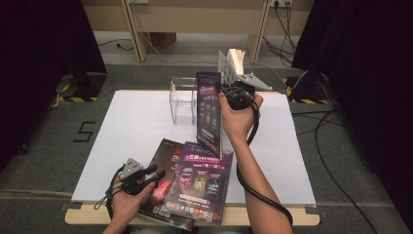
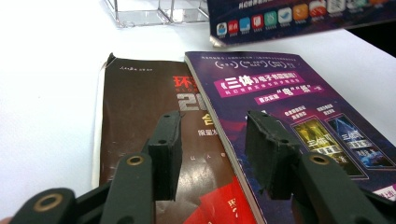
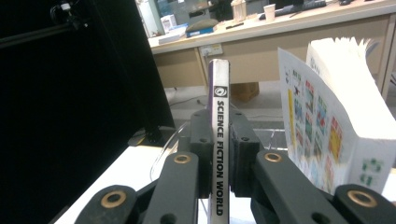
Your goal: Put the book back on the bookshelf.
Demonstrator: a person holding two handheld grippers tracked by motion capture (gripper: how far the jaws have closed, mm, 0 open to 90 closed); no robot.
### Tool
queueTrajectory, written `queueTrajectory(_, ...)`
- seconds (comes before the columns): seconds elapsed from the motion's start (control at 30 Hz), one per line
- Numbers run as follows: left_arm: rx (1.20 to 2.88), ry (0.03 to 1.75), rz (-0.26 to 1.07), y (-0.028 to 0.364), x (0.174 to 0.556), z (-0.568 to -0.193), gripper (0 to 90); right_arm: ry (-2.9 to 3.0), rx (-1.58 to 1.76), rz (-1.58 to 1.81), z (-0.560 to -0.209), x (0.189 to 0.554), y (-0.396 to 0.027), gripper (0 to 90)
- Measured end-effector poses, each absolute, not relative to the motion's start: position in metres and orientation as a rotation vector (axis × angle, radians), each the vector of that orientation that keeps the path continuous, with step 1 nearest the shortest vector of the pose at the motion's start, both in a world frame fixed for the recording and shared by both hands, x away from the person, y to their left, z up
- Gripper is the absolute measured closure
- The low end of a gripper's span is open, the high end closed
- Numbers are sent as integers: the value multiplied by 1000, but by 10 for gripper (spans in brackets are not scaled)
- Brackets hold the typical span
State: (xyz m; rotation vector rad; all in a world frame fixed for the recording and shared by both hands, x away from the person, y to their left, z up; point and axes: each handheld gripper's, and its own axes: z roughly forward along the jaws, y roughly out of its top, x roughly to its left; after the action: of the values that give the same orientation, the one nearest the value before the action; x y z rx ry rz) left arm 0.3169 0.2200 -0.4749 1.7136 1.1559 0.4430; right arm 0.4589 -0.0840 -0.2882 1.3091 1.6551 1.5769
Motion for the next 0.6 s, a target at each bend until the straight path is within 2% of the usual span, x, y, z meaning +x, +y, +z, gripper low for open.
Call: queueTrajectory(0.6, 1714, 1151, 447, 221, 317, -475, 551, 1597, 1283, 1569, -276, 484, -70, 834)
